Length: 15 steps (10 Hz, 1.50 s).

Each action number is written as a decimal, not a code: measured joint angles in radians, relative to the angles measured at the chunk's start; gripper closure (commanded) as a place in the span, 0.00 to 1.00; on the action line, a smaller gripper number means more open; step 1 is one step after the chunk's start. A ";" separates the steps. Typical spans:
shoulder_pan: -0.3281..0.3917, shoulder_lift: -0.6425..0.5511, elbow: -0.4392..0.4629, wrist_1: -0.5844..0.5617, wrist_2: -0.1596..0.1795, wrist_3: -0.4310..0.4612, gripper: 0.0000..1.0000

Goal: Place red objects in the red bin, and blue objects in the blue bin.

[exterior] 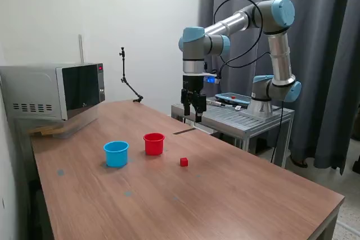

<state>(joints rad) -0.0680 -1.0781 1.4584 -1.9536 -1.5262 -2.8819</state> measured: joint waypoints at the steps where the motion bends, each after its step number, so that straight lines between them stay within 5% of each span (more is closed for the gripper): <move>1: 0.000 0.001 0.003 -0.011 0.003 0.059 0.00; 5: 0.003 0.011 0.035 -0.043 0.007 0.173 0.00; 15: -0.009 0.043 0.091 -0.182 0.007 0.183 0.00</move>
<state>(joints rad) -0.0770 -1.0355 1.5495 -2.1358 -1.5193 -2.6986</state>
